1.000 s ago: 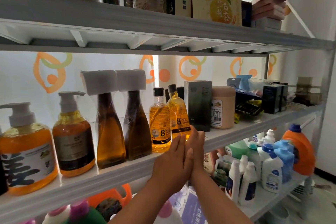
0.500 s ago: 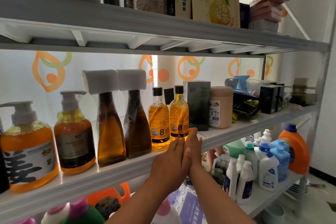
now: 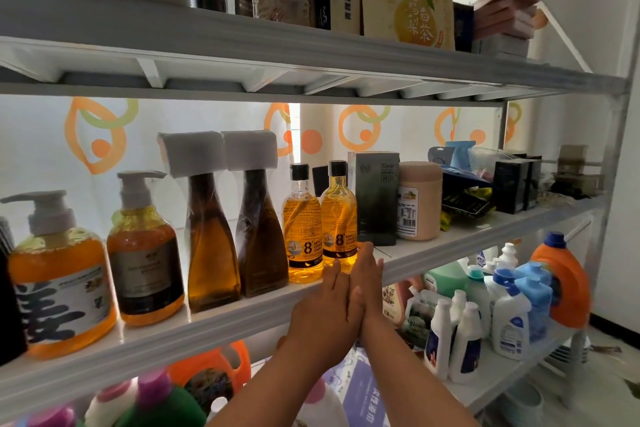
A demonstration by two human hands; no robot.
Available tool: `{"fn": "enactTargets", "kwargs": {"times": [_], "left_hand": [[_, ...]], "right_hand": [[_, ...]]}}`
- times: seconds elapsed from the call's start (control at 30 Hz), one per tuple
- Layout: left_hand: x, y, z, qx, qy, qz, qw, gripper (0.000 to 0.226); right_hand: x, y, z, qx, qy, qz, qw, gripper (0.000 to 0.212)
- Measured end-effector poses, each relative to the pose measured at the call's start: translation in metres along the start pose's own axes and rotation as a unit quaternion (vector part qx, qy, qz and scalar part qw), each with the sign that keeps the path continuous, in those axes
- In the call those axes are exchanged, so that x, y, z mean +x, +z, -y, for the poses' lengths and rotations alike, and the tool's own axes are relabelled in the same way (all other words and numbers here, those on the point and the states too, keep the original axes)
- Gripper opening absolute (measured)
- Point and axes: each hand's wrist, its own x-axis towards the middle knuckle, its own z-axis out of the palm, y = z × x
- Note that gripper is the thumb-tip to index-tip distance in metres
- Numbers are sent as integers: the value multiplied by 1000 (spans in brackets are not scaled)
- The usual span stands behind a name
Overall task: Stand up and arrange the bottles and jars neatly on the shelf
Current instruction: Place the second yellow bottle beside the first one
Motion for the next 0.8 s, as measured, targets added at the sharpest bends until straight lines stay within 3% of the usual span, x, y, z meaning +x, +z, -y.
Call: {"fn": "enactTargets", "kwargs": {"times": [0.27, 0.47, 0.57, 0.67, 0.8], "left_hand": [[-4, 1, -3, 1, -8, 8, 1000, 55], [-30, -13, 7, -42, 19, 13, 999, 56], [-75, -28, 34, -29, 29, -47, 998, 52], [-119, -50, 79, -38, -42, -137, 989, 39], [-172, -86, 133, -54, -122, -242, 961, 26]], "right_hand": [[-1, 3, -2, -12, -7, 0, 1000, 40], [-8, -6, 9, 45, 43, 17, 998, 46], [-7, -3, 12, 1, 51, 22, 998, 58], [-19, 1, 27, 42, 83, -17, 996, 55], [-60, 8, 60, 13, 63, -180, 982, 41]]}}
